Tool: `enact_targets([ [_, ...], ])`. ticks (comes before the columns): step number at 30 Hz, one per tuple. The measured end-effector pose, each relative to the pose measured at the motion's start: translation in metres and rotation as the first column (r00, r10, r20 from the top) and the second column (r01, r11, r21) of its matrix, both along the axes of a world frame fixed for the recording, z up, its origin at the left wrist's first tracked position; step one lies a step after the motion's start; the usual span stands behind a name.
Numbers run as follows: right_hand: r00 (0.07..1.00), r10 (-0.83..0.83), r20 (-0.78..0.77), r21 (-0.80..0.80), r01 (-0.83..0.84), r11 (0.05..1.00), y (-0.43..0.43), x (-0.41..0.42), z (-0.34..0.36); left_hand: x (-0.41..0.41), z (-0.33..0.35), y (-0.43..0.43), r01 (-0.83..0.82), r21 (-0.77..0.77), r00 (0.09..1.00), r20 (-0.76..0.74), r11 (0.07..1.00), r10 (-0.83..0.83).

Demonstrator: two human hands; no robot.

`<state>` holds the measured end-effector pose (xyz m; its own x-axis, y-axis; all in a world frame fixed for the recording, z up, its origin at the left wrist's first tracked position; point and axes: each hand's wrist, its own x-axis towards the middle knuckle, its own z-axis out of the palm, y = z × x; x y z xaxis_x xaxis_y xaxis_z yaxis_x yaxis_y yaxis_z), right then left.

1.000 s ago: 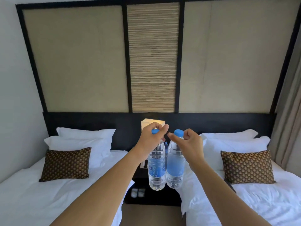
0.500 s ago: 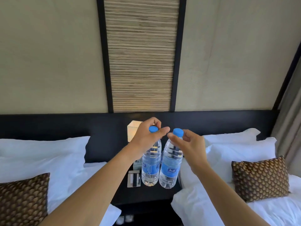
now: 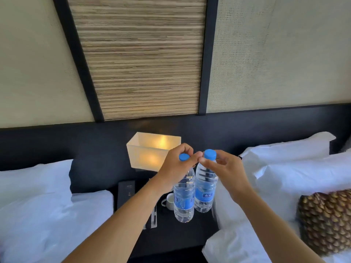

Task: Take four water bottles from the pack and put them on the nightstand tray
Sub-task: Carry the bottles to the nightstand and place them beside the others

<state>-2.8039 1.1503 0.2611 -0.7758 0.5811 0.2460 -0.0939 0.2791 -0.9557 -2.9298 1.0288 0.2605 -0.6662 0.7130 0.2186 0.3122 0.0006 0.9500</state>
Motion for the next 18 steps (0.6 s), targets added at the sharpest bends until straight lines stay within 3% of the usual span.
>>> enact_targets([
  [10,0.99,0.001,0.138,-0.069,0.009,0.998,0.148,-0.119,-0.181,-0.11,-0.193,0.144,-0.033,-0.089,0.992,0.115,0.996,0.044],
  [18,0.999,-0.01,0.044,-0.007,0.01,1.0,0.202,-0.207,-0.384,-0.204,-0.384,0.199,0.002,-0.012,0.999,-0.05,1.0,-0.002],
])
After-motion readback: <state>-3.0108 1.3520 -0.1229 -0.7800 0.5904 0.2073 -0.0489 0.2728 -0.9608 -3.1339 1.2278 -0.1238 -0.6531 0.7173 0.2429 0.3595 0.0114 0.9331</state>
